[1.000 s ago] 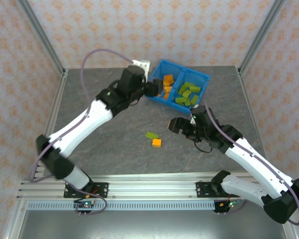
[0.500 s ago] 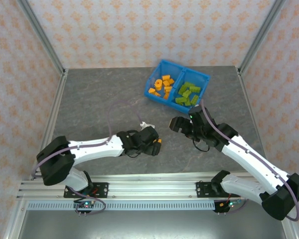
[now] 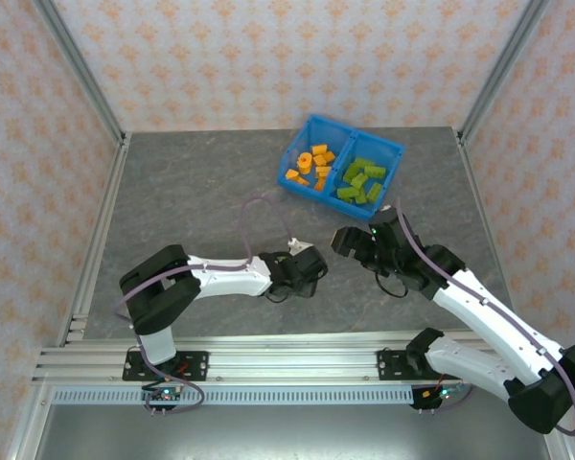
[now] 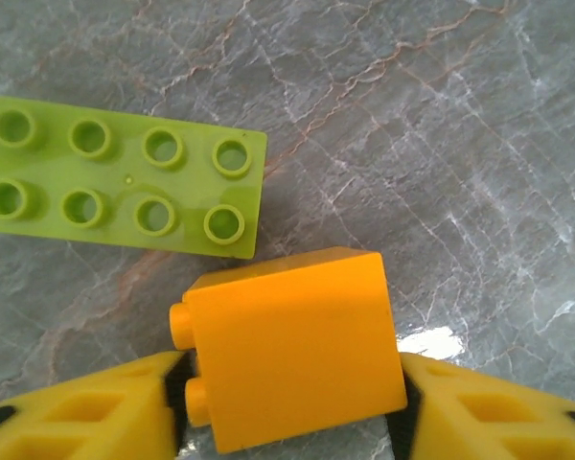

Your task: Sort the legos into containers by color

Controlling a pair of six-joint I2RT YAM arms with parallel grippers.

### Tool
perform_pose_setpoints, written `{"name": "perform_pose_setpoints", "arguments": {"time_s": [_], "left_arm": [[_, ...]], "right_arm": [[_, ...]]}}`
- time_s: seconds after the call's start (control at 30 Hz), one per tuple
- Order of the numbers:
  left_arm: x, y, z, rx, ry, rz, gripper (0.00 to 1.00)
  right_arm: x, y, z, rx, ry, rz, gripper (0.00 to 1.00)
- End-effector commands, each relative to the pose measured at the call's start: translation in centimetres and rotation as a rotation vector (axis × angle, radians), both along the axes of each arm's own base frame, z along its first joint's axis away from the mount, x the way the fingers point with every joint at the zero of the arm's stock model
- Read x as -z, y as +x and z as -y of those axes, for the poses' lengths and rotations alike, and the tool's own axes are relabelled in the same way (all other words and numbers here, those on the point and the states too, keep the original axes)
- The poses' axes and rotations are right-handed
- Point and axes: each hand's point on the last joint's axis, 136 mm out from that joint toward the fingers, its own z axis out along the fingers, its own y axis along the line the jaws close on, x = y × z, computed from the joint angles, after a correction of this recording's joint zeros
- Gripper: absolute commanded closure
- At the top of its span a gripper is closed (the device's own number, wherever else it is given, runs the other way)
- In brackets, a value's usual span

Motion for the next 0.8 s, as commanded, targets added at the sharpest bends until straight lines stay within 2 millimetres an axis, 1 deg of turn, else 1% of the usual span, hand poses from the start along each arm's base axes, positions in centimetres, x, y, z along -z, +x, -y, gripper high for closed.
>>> {"name": "perform_pose_setpoints", "arguments": {"time_s": [0.0, 0.07, 0.13, 0.2, 0.23, 0.33, 0.4, 0.5, 0.57, 0.63, 0.73, 0.77], "left_arm": [[-0.7, 0.8, 0.4, -0.045, -0.032, 0.036, 0.55], [-1.3, 0.7, 0.3, -0.053, -0.046, 0.043, 0.58], [-2.4, 0.9, 0.2, -0.053, -0.058, 0.064, 0.59], [-4.2, 1.3, 0.1, -0.047, -0.065, 0.102, 0.61], [-5.4, 1.6, -0.1, -0.041, -0.065, 0.126, 0.61], [-8.9, 3.3, -0.9, -0.042, -0.066, 0.192, 0.61], [-11.1, 5.4, -1.4, -0.056, -0.076, 0.229, 0.62], [-14.5, 9.4, -2.0, -0.066, -0.083, 0.296, 0.62], [-16.9, 12.7, -2.2, -0.077, -0.084, 0.354, 0.62], [-18.5, 15.9, -2.2, -0.097, -0.101, 0.382, 0.62], [-19.7, 21.0, -1.9, -0.135, -0.144, 0.403, 0.62], [-19.2, 22.9, -1.5, -0.144, -0.161, 0.396, 0.62]], "right_arm": [[0.8, -0.3, 0.7, 0.013, -0.029, -0.015, 0.1], [0.9, -0.9, 0.4, -0.032, -0.038, -0.027, 0.1], [0.8, -1.6, 0.1, -0.089, -0.045, -0.044, 0.09], [0.5, -2.4, -0.6, -0.162, -0.036, -0.063, 0.09], [0.2, -2.8, -0.8, -0.194, -0.034, -0.072, 0.09], [-1.2, -3.2, -1.1, -0.238, -0.031, -0.063, 0.09], [-2.5, -2.8, -1.1, -0.234, -0.024, -0.025, 0.09], [-4.0, -2.2, -1.4, -0.223, 0.006, 0.019, 0.09], [-4.5, -1.8, -1.6, -0.216, 0.018, 0.033, 0.09], [-4.5, -1.7, -1.6, -0.202, 0.025, 0.035, 0.09], [-4.5, -1.7, -1.5, -0.189, 0.037, 0.033, 0.09], [-4.5, -1.8, -1.4, -0.184, 0.039, 0.033, 0.09]]}}
